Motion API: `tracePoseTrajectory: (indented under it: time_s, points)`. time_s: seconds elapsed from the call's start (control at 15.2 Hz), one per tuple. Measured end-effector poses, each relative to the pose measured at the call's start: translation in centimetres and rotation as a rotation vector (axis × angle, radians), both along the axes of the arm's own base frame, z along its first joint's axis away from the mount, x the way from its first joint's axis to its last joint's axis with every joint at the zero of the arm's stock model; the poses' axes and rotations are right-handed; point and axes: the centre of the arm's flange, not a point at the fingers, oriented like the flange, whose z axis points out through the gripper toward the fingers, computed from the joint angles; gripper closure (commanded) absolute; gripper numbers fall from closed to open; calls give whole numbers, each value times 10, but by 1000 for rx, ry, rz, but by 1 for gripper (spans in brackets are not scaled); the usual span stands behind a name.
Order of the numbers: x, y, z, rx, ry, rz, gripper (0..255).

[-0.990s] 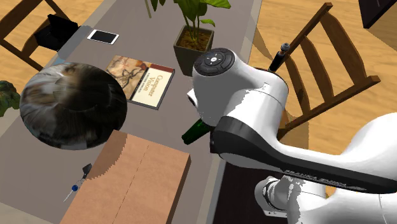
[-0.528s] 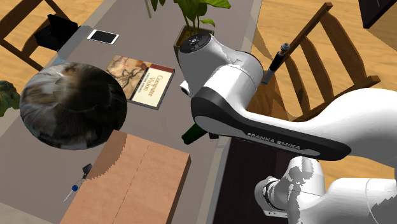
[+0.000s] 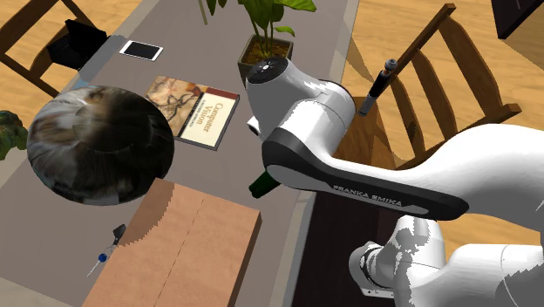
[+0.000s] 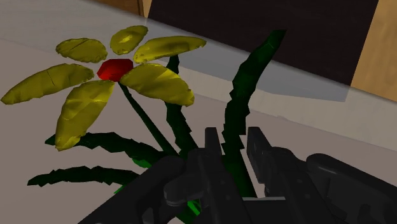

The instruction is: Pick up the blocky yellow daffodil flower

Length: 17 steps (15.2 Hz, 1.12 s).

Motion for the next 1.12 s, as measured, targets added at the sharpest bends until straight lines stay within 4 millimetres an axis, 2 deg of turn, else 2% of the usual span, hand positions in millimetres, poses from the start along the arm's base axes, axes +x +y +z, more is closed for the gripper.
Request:
tracePoseTrajectory:
  time_s: [0.53,1.12]
  points:
    - [0,0,2,1,1,0,255]
    - [0,0,45,1,2,0,255]
